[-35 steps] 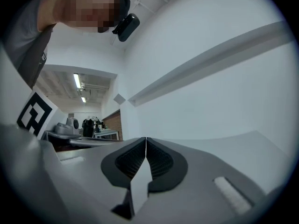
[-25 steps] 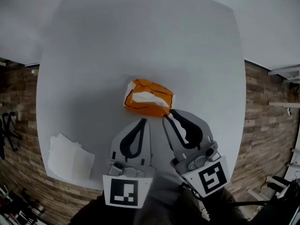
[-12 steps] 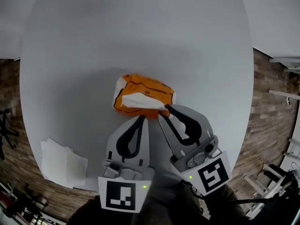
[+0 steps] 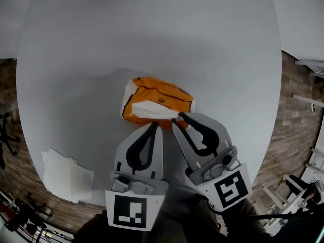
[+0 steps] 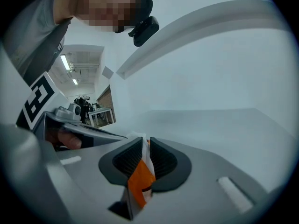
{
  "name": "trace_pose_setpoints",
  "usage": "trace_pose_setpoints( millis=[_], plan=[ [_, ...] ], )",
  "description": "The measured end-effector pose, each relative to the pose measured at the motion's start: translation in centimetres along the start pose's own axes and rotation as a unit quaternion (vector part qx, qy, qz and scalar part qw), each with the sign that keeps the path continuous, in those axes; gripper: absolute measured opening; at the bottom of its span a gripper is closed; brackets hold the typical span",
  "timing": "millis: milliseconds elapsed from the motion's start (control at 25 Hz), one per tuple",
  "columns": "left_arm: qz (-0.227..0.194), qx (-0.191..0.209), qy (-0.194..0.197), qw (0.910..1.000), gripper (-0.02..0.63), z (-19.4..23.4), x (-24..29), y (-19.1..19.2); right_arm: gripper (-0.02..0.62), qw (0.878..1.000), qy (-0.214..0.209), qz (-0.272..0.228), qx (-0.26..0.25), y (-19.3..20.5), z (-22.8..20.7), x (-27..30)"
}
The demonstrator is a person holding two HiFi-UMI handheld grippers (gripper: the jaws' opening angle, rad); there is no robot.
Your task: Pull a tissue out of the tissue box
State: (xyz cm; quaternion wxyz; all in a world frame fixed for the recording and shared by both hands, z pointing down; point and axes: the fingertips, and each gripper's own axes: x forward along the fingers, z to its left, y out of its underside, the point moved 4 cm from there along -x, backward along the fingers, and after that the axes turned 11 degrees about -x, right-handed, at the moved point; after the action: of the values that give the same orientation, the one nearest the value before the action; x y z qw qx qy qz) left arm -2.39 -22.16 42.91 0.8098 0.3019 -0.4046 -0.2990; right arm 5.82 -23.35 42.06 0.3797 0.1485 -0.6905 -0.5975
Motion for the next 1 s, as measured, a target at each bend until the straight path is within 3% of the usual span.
trace_pose_setpoints(
  millis=[200,600,1000],
  plan=[
    [0.006,-0.003,0.002,1.0,0.0,0.2,0.5,0.4,0.011,1.0,0.003,0.005,-0.006,0.4,0.1,0.4],
    [0.023,-0.004,0.008,0.9997,0.0,0.4,1.5,1.3,0.008,0.998,-0.01,-0.045,-0.037,-2.5,1.8,-0.6],
    [0.01,0.001,0.003,0.9999,0.0,0.5,1.1,1.1,0.008,0.995,-0.017,-0.078,-0.052,-4.8,3.2,-2.0]
  ],
)
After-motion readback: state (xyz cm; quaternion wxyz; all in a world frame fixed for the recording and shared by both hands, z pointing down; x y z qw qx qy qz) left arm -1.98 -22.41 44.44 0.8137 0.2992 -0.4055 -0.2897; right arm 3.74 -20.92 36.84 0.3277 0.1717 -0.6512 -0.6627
